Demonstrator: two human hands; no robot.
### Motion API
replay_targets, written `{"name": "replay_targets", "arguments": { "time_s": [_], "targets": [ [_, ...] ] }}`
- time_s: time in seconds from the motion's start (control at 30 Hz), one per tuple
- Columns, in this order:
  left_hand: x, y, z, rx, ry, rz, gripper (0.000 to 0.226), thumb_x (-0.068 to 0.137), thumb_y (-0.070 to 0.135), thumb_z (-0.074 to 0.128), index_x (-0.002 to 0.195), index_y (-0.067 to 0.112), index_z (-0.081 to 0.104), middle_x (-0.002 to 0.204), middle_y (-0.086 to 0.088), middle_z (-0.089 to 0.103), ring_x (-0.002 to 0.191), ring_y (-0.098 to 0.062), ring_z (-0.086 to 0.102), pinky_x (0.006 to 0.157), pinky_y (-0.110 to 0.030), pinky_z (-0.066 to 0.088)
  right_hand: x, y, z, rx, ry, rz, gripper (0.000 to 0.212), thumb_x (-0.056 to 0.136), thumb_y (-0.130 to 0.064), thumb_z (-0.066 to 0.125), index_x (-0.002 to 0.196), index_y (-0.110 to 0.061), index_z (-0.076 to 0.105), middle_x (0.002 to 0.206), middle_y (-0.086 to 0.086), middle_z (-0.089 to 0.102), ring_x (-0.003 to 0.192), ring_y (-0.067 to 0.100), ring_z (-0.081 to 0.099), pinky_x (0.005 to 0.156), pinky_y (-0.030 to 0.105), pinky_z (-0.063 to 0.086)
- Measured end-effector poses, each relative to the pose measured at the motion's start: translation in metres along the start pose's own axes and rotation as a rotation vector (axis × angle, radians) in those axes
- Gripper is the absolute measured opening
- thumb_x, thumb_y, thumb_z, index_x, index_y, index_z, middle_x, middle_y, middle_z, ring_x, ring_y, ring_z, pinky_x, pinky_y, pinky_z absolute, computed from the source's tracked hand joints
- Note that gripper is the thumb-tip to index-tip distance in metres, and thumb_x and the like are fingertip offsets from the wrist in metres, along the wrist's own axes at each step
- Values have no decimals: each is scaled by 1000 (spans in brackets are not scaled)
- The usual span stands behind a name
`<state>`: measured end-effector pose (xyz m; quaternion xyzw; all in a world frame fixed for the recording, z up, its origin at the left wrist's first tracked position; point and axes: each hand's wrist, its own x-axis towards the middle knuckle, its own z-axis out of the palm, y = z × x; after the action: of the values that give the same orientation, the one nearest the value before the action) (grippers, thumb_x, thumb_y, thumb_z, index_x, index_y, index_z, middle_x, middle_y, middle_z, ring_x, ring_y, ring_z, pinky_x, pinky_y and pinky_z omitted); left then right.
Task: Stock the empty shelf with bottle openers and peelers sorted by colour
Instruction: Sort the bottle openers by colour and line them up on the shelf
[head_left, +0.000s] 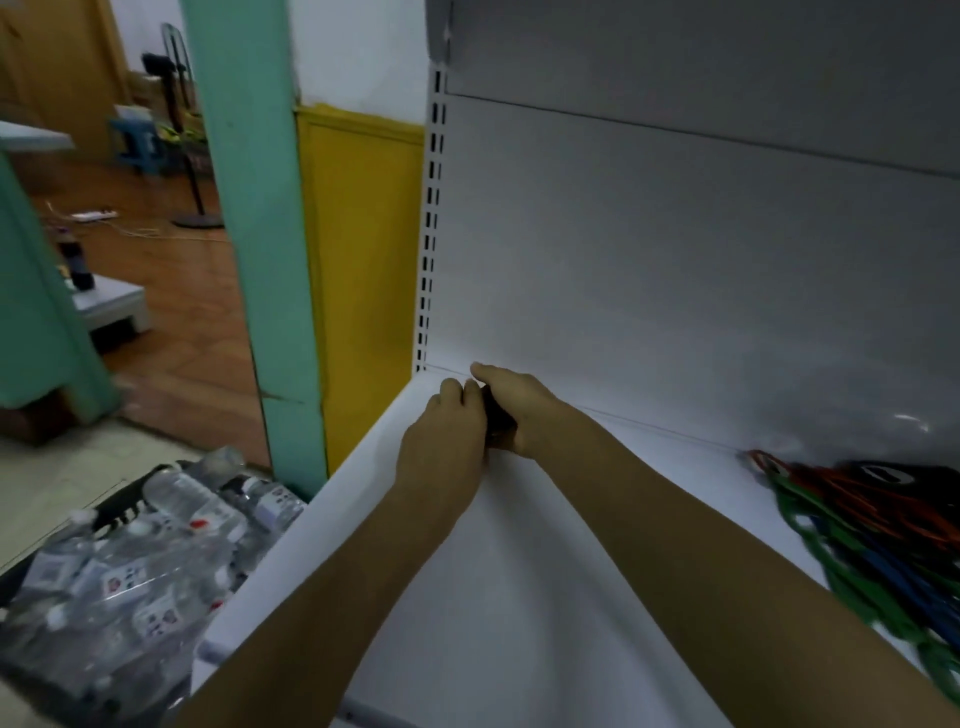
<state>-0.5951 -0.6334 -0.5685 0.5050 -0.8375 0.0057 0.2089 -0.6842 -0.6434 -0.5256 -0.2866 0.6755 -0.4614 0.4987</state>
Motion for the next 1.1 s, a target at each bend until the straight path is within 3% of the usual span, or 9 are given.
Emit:
{"name": "replay_targets", "arguments": {
  "time_s": [0.07,0.2,0.37,0.47,0.53,0.63,0.73,0.93,1.1],
  "targets": [
    [10,-5,4,-80,-41,-52,61,92,24,54,143,8,24,125,-9,48,109,-21,53,88,-28,44,4,-7,1,-180,17,-15,35,94,-41,53,106,-8,58,89,6,59,83,22,56,63,29,44],
    [22,-9,17,-217,-38,-130,86,86,27,62,149,6,7,124,-11,54,112,-23,52,89,-29,42,19,-5,-2,-455,68,-91,50,91,-55,48,95,-6,60,73,3,55,61,16,51,51,23,40],
    [28,-25,31,-417,36,-205,83,78,31,73,143,8,29,117,-13,62,107,-28,56,87,-37,47,42,21,-19,-559,243,-380,31,93,-19,50,64,-8,52,66,4,50,58,14,46,56,25,38],
    [28,-29,34,-462,75,-180,86,74,38,76,142,7,33,123,-15,57,113,-29,51,89,-34,44,49,44,-22,-782,308,-588,20,90,-18,53,91,-7,69,94,5,64,85,19,59,72,28,47],
    [29,-34,33,-467,64,-140,84,72,39,77,139,7,38,123,-14,56,112,-28,50,89,-32,40,52,53,-22,-883,321,-637,23,90,-20,52,103,-13,70,111,8,62,101,23,56,82,31,47],
    [27,-43,29,-569,-23,-108,85,65,35,84,135,6,46,124,-14,59,111,-26,56,93,-32,44,55,55,-23,-1005,343,-708,26,92,-15,47,111,-12,65,117,12,56,106,26,49,82,30,41],
    [27,-44,26,-533,-13,-78,66,71,33,80,124,2,56,115,-14,65,101,-26,60,86,-34,47,54,58,-21,-1101,338,-742,28,93,-12,44,116,-11,60,119,12,54,107,27,47,81,30,36],
    [39,-28,36,-141,-29,-4,62,95,40,46,142,3,28,127,-10,54,115,-23,49,99,-28,30,50,56,-19,-1128,319,-720,35,90,-20,53,125,-20,55,125,8,50,112,25,44,90,30,35],
    [44,-18,39,-9,-2,-54,61,100,39,31,148,6,13,133,-13,47,118,-26,41,94,-32,37,50,57,-17,-1156,345,-745,28,94,-23,44,119,-19,57,123,8,53,111,26,45,89,33,37]
  ]
}}
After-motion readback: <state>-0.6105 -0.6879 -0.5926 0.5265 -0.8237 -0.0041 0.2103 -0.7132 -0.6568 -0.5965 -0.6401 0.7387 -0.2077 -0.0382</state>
